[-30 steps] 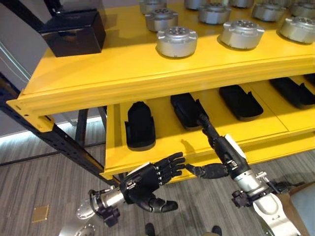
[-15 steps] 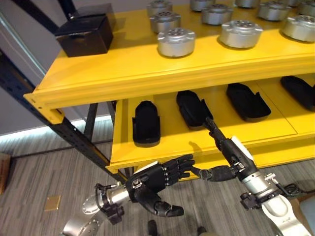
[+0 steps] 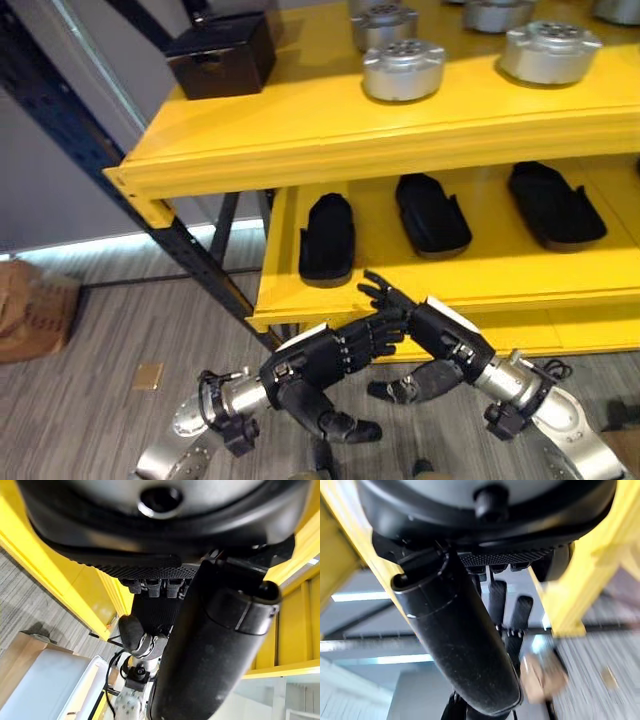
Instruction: Move parts from the plastic box to the shelf.
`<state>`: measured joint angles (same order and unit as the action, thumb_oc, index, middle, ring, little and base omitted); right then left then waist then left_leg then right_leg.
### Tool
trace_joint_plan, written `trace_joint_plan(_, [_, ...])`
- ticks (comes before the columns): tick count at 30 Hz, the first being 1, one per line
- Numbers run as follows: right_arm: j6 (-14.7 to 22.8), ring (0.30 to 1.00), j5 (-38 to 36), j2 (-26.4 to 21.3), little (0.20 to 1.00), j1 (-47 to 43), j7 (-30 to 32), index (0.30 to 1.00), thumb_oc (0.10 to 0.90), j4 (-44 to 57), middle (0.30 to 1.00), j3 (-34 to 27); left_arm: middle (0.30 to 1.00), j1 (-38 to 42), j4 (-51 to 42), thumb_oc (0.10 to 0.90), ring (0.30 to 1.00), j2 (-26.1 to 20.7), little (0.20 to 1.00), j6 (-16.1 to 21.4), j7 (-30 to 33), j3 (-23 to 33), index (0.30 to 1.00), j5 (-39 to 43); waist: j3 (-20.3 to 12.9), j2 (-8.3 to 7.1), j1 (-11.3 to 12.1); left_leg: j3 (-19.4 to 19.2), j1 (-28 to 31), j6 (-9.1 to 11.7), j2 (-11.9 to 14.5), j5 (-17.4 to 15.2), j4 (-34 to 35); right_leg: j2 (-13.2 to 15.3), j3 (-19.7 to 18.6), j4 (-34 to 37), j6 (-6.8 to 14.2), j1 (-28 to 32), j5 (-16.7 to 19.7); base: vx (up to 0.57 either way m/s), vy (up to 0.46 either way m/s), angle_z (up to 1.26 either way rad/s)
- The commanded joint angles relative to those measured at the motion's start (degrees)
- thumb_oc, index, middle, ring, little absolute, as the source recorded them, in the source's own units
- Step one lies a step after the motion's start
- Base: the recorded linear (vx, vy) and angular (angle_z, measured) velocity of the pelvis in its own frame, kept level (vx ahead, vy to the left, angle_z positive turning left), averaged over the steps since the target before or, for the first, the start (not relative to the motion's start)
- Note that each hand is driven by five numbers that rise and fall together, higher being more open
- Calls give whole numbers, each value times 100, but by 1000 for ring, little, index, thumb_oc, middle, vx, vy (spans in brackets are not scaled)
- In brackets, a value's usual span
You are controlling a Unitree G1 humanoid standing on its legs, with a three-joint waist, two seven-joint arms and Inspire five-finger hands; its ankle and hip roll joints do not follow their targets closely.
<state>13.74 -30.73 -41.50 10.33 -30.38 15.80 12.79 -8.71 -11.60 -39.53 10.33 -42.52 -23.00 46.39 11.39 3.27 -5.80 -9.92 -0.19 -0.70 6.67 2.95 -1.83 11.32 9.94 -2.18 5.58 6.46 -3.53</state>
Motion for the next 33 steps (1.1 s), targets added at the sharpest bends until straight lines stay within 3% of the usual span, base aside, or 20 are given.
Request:
trace_joint_plan(1, [423, 1000, -1013, -30, 1000, -605, -483, 1000, 900, 703, 1000, -162, 1000, 352, -395, 900, 1000, 31, 1000, 695, -78, 425, 1000, 54, -278, -277, -131, 431, 452, 435, 512, 266, 188, -411, -844, -65, -130, -437, 366, 20, 451, -20])
trace_joint_plan(2, [377, 1000, -1162, -18, 1000, -623, -602, 1000, 900, 696, 1000, -202, 1000, 346, -363, 900, 1000, 63, 1000, 653, -135, 469, 1000, 52, -270, -266, -115, 589, 403, 478, 602, 402, 146, -368, -904, -75, -113, -434, 363, -7, 270, -22])
trace_joint_plan(4, [319, 1000, -1253, 7, 1000, -706, -652, 1000, 900, 670, 1000, -200, 1000, 374, -328, 900, 1000, 84, 1000, 622, -148, 470, 1000, 51, -268, -269, -101, 614, 438, 464, 542, 197, 141, -288, -951, -60, -51, -413, 379, -8, 323, -37])
trace_joint_plan(6, [285, 1000, -1169, 129, 1000, -808, -632, 1000, 900, 628, 1000, -168, 1000, 394, -328, 900, 1000, 80, 1000, 536, -166, 461, 1000, 51, -266, -247, -107, 439, 540, 422, 398, -50, 276, -136, -898, -4, 79, -381, 451, -36, 509, -41])
trace_joint_plan(10, [433, 1000, -823, 372, 1000, -726, -494, 1000, 900, 540, 1000, -250, 1000, 455, -220, 900, 1000, 3, 1000, 561, -502, 419, 1000, 82, -307, -256, -123, 140, 581, 286, 109, -93, 542, 281, -637, 259, 456, -359, 824, -82, 529, 17])
trace_joint_plan(12, [474, 1000, -348, 407, 1000, -709, -327, 1000, 900, 544, 1000, -266, 1000, 511, -145, 900, 1000, -76, 1000, 574, -430, 448, 1000, 7, -328, -315, -56, -62, 609, 182, -121, -169, 623, 476, -357, 346, 575, -459, 1135, -90, 449, 17])
trace_joint_plan(17, [399, 1000, -185, 447, 1000, -880, -324, 1000, 900, 479, 1000, -92, 1000, 357, -113, 900, 1000, 0, 1000, 646, -111, 596, 1000, -179, -305, -388, 142, -661, 715, 170, -133, -230, 636, 503, 399, 90, 640, -618, 1174, -40, 153, -25])
trace_joint_plan(18, [354, 1000, -28, 452, 1000, -992, -256, 1000, 900, 440, 1000, 55, 1000, 264, -147, 900, 1000, 31, 1000, 808, 303, 679, 1000, -357, -260, -407, 216, -830, 769, 146, -133, -247, 657, 357, 649, -41, 626, -687, 1056, -19, 126, -44])
trace_joint_plan(20, [336, 1000, 188, 336, 1000, -970, -49, 1000, 900, 447, 1000, 89, 1000, 265, -171, 900, 1000, 20, 1000, 1090, 872, 769, 1000, -760, -245, -461, 200, -633, 750, 70, -223, -282, 653, -13, 380, 110, 479, -670, 907, 53, 66, -63])
trace_joint_plan(21, [380, 1000, 366, 227, 1000, -674, 120, 1000, 900, 394, 1000, -148, 1000, 305, -122, 900, 1000, -40, 1000, 1400, 922, 792, 1000, -593, -280, -482, 26, -57, 639, -24, -396, -318, 634, -305, -594, 399, 311, -628, 931, 87, 24, -29])
trace_joint_plan(23, [414, 1000, 282, 156, 1000, -545, 37, 1000, 900, 324, 1000, -289, 1000, 264, -107, 900, 1000, -90, 1000, 1627, 979, 904, 1000, -513, -317, -493, -1, 110, 598, -39, -455, -312, 649, -406, -841, 518, 251, -577, 950, 68, 17, 108])
trace_joint_plan(27, [424, 1000, 466, 145, 1000, -576, 9, 1000, 900, 114, 1000, -285, 1000, 126, -76, 900, 1000, -72, 1000, 2078, 1418, 1133, 1000, -820, -343, -522, 96, 221, 581, 15, -458, -299, 683, -398, -835, 712, 232, -471, 1002, 44, -21, 82])
trace_joint_plan(33, [346, 1000, 1368, 88, 1000, -813, 524, 1000, 900, -189, 1000, -21, 1000, -160, -126, 900, 1000, 212, 1000, 2294, 1601, 1504, 1000, -592, -336, -596, 346, 288, 616, 81, -382, -286, 683, -354, -701, 718, 223, -403, 958, 64, -55, 4])
